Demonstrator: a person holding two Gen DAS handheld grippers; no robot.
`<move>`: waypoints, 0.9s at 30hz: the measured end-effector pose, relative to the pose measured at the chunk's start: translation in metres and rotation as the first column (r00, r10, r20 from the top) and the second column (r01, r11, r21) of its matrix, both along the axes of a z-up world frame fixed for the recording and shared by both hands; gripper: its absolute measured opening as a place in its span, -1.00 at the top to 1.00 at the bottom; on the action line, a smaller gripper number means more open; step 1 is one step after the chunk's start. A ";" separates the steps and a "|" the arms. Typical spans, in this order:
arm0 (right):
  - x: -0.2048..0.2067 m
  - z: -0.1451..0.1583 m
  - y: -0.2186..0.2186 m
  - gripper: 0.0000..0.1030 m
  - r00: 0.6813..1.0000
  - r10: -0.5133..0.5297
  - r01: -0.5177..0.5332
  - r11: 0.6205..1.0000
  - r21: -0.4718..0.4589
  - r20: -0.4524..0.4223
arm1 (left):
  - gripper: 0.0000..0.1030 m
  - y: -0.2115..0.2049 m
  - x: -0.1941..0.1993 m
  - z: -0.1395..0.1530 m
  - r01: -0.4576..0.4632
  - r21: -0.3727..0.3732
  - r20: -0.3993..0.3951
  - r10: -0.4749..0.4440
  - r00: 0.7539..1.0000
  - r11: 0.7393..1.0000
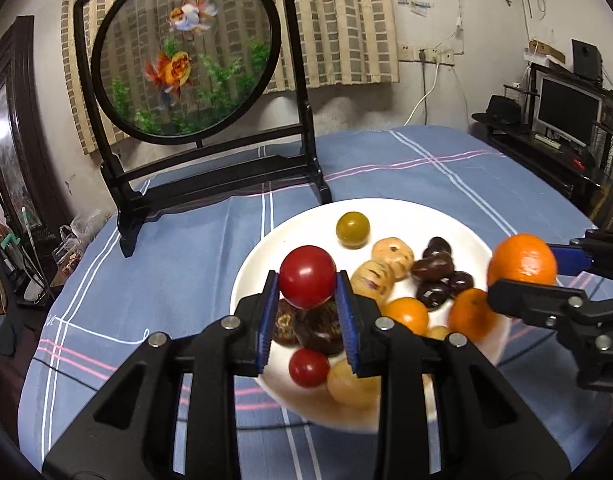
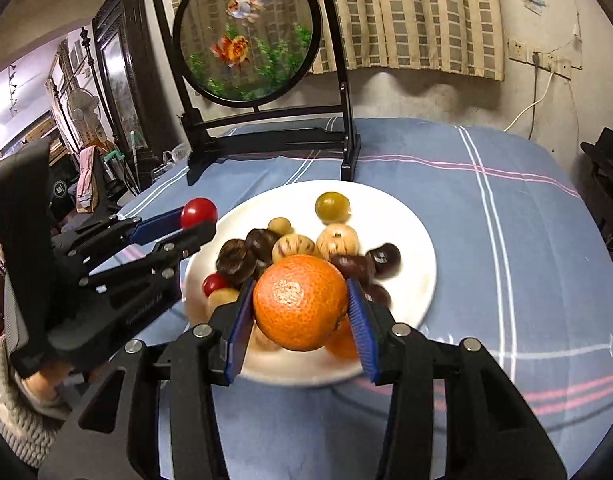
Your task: Organize fruits
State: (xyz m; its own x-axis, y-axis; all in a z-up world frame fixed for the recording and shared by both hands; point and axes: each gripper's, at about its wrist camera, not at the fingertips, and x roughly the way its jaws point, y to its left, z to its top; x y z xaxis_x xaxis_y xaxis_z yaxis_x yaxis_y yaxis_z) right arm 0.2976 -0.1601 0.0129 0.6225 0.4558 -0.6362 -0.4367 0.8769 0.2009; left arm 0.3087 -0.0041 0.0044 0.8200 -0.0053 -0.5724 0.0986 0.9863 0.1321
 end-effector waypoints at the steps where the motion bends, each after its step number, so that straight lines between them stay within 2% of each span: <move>1: 0.006 -0.002 0.003 0.12 1.000 0.000 0.000 1.000 -0.002 -0.005 | 0.44 0.001 0.008 -0.003 0.001 -0.002 -0.012 -0.001 1.000 1.000; 11: 0.041 -0.031 0.016 0.10 0.999 -0.043 0.040 0.996 -0.082 -0.028 | 0.41 0.001 0.044 -0.032 0.000 -0.012 -0.085 -0.001 0.996 1.000; 12: 0.043 -0.034 0.017 0.07 0.999 -0.042 0.039 0.995 -0.092 -0.032 | 0.40 0.000 0.044 -0.033 -0.006 -0.002 -0.074 0.006 0.997 1.000; 13: 0.044 -0.035 0.017 -0.25 0.998 -0.045 0.042 0.995 -0.095 -0.033 | 0.38 -0.002 0.044 -0.033 -0.010 0.010 -0.073 0.010 0.997 1.000; 14: 0.043 -0.035 0.016 -0.49 0.998 -0.063 0.061 0.993 -0.099 -0.017 | 0.22 -0.002 0.045 -0.034 -0.007 0.005 -0.081 0.007 0.997 1.000; 15: 0.042 -0.033 0.014 -0.56 0.997 -0.073 0.073 0.993 -0.098 0.003 | -0.07 -0.001 0.045 -0.034 -0.005 -0.005 -0.089 0.004 0.996 1.000; 16: 0.040 -0.030 0.014 -0.63 0.997 -0.072 0.073 0.993 -0.094 0.018 | -0.20 0.000 0.044 -0.035 -0.013 -0.008 -0.086 0.012 0.996 1.000; 19: 0.036 -0.025 0.011 -0.63 0.997 -0.075 0.078 0.993 -0.086 0.029 | -0.32 -0.002 0.040 -0.034 -0.022 0.016 -0.072 0.023 0.997 1.000; 22: 0.031 -0.020 0.007 -0.63 0.996 -0.087 0.088 0.994 -0.068 0.026 | -0.40 -0.001 0.033 -0.029 -0.021 -0.001 -0.071 0.020 0.997 1.000; 24: 0.023 -0.016 0.003 -0.64 0.995 -0.099 0.100 0.994 -0.050 0.027 | -0.60 -0.001 0.023 -0.024 -0.027 0.005 -0.050 0.027 0.998 1.000; 27: 0.007 -0.010 -0.001 -0.82 0.993 -0.114 0.115 0.993 -0.022 0.034 | -0.78 0.000 0.005 -0.017 -0.031 0.011 -0.022 0.032 0.999 0.999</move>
